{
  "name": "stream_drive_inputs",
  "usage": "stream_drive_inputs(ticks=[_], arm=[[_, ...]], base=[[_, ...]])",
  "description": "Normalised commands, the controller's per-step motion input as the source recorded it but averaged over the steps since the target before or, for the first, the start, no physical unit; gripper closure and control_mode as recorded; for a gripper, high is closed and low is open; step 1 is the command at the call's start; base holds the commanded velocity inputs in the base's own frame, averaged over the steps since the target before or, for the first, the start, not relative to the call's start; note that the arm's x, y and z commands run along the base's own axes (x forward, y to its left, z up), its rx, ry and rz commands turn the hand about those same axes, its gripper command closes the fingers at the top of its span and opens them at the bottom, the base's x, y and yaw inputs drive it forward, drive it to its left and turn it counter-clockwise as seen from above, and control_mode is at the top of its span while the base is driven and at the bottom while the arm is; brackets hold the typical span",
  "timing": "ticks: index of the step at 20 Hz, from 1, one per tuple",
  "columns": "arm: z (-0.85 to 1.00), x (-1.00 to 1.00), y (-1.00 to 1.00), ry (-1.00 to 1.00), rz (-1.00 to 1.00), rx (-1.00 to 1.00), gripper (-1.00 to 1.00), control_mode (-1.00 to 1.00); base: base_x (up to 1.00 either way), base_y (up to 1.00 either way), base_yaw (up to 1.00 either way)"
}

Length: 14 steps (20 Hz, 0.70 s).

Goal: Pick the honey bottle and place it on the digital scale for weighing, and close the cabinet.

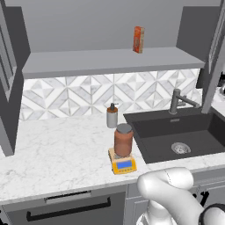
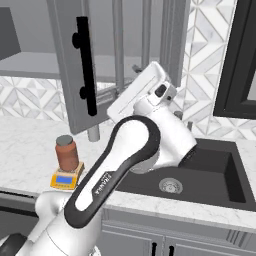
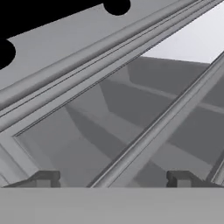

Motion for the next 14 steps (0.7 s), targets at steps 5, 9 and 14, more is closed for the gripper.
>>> stream_drive_inputs(ticks=[5,9,14], arm=[[-0.02,0.93,1.0,0.2,-0.33,-0.33,-1.0,-1.0],[-0.06,1.0,0.91,0.26,-0.35,-0.27,-1.0,-1.0],[-0.22,0.99,0.63,0.14,-0.33,-0.19,-1.0,-1.0]], base=[[0.0,0.0,0.0],[0.0,0.0,0.0],[0.0,0.0,0.0]])
